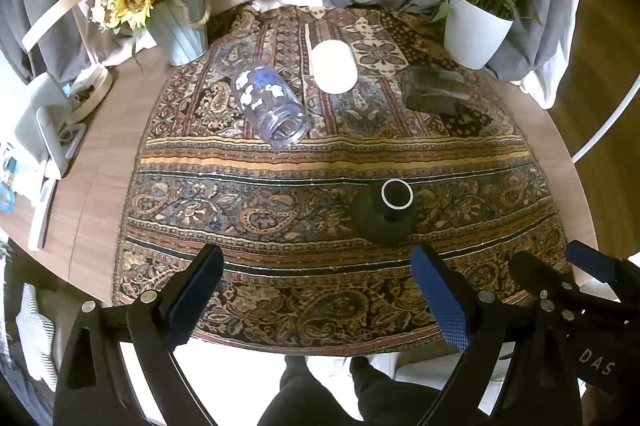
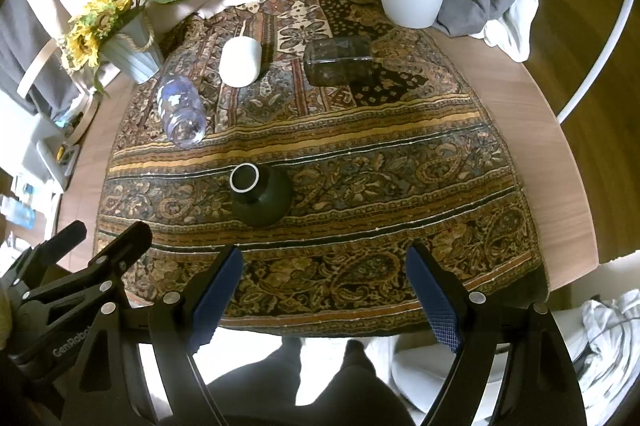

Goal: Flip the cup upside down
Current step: 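Open the left tool and withdraw both tools from the cup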

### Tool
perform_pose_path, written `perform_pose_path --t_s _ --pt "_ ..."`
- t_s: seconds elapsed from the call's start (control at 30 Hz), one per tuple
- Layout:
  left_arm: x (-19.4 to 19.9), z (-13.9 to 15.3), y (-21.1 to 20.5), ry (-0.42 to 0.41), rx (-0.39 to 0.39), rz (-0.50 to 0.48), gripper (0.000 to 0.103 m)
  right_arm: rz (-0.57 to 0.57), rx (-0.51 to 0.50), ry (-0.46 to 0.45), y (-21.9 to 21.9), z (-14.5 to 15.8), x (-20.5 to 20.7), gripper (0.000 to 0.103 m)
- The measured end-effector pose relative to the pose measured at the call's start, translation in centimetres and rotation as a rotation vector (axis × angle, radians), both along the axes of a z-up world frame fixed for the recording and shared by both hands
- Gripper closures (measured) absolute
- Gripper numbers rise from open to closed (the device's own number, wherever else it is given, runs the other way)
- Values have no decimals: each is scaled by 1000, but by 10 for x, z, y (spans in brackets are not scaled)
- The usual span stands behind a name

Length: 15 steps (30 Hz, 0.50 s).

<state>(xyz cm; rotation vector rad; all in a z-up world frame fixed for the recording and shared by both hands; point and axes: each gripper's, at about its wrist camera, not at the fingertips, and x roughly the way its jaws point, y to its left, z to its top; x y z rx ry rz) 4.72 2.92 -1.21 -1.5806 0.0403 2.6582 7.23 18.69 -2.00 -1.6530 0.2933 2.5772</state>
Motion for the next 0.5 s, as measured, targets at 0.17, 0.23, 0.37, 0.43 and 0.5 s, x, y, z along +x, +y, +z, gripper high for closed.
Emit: perform_pose_path --t_s 0.17,0.23,0.37,0.43,0.5 --pt "-1 0 0 -1 0 0 7 -2 -1 -1 0 -1 0 19" --pt "-1 0 0 -1 0 -1 7 -1 -1 -2 0 -1 0 19" --pt "-1 0 0 -1 1 0 7 -5 -3 -5 0 -2 -1 19" --pt "-2 -1 0 -3 0 -2 7 -6 -4 -6 0 -3 -2 19" --pt "-3 -2 0 -6 1 -4 7 -5 -4 -7 0 -3 -2 19"
